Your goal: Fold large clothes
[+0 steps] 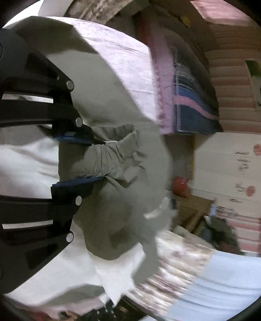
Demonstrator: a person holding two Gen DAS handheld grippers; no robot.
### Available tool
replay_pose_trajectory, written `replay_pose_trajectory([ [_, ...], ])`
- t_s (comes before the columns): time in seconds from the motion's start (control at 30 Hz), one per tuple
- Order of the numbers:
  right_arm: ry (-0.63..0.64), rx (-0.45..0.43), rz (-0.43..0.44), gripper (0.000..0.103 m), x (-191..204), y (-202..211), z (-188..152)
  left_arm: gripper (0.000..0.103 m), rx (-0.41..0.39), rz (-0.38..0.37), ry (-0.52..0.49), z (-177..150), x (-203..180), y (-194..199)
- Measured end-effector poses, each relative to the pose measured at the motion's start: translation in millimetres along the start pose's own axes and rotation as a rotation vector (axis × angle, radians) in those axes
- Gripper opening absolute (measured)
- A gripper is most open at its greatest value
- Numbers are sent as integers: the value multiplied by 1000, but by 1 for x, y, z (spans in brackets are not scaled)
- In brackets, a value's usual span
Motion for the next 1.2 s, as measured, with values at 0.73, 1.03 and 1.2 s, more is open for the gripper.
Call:
replay_pose_trajectory([
  [0.73, -383, 58, 217, 63, -76, -49, 29, 76, 53, 82, -25, -4, -1, -14],
  [1.03, -378, 10, 178, 5, -62, -76, 40, 30, 48, 53, 0, 2, 8, -43],
  [1.2, -344, -54, 57, 5, -73, -51, 47, 28, -61, 86, -77, 7, -11, -30],
])
Point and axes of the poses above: each gripper's, at about its wrist camera, not at the fingertips, and y roughly against the way its jaws point, x to its left, z to its top, the point moved 1 cm from there along -y, roughly the way its jaws point, and after that the axes turned 3 degrees about y, right-handed, at the moved point
